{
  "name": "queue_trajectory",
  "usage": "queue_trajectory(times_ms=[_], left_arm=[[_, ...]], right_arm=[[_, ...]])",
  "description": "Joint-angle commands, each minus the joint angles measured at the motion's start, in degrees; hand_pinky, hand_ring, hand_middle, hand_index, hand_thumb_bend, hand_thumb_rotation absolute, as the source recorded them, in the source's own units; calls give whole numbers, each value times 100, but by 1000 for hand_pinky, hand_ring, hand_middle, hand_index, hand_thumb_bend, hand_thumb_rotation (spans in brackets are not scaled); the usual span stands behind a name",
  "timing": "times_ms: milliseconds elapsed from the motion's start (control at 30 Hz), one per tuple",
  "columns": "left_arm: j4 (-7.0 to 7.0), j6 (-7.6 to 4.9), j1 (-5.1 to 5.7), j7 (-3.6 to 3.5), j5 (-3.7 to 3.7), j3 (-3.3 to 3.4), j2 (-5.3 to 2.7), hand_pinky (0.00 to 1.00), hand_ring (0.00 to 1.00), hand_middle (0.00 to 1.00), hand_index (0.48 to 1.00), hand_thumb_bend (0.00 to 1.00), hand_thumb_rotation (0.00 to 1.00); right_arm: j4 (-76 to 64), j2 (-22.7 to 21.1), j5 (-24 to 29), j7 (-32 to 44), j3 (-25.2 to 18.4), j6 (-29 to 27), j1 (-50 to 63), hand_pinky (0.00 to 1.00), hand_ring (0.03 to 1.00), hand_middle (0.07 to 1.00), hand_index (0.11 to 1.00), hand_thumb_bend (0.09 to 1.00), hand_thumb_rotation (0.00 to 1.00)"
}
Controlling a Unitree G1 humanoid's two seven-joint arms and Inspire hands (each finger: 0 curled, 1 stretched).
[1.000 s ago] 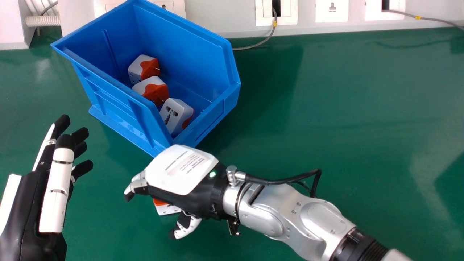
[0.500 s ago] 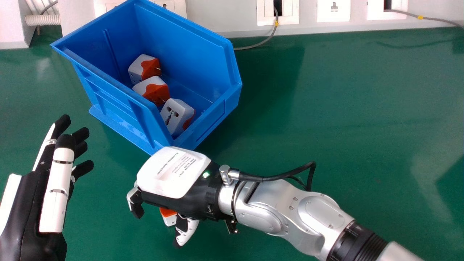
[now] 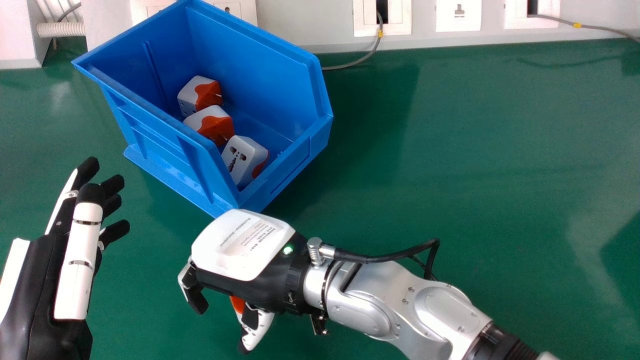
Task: Pick all objects and put in blue box
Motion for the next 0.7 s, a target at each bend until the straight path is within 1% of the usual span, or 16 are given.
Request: queue_trajectory(times_ms=[0, 100, 200, 300, 400, 467, 600, 633, 667], left_arm=[[-166, -28, 34, -43, -18, 69, 68, 854, 914, 902, 948, 489, 1000], [-186, -6, 19, -58, -28, 86, 91, 854, 914, 902, 947, 491, 1000], [-205, 16, 13, -64, -19, 86, 87, 853, 912, 900, 943, 494, 997], [-221, 52, -3, -75, -23, 104, 93, 852, 911, 900, 943, 495, 997], [-243, 81, -7, -79, -16, 109, 86, 851, 910, 899, 941, 497, 994], [-233, 92, -28, -81, -7, 110, 85, 851, 910, 899, 941, 497, 994], [-214, 93, -57, -80, 4, 112, 87, 852, 910, 899, 941, 500, 993], [-206, 93, -66, -77, 10, 111, 87, 852, 910, 899, 941, 500, 993], [-201, 95, -75, -73, 19, 107, 87, 852, 910, 899, 940, 500, 992]], right_arm=[[194, -91, 13, 152, 99, -32, 143, 505, 606, 656, 503, 520, 99], [250, -79, -6, 160, 114, -38, 99, 501, 600, 651, 500, 518, 102], [225, -84, 17, 203, 99, -36, 107, 497, 589, 639, 495, 513, 107], [179, -85, 57, 265, 58, 3, 110, 497, 589, 639, 494, 512, 108], [172, -82, 112, 320, 47, 35, 92, 512, 634, 675, 492, 510, 110], [205, -83, 206, 379, 22, -1, 50, 512, 634, 675, 492, 510, 110], [241, -55, 357, 471, -43, -23, -3, 542, 677, 709, 494, 504, 109], [258, -53, 369, 455, -44, -34, -21, 542, 677, 709, 494, 504, 109], [262, -61, 374, 439, -48, -47, -35, 523, 692, 722, 495, 496, 87]])
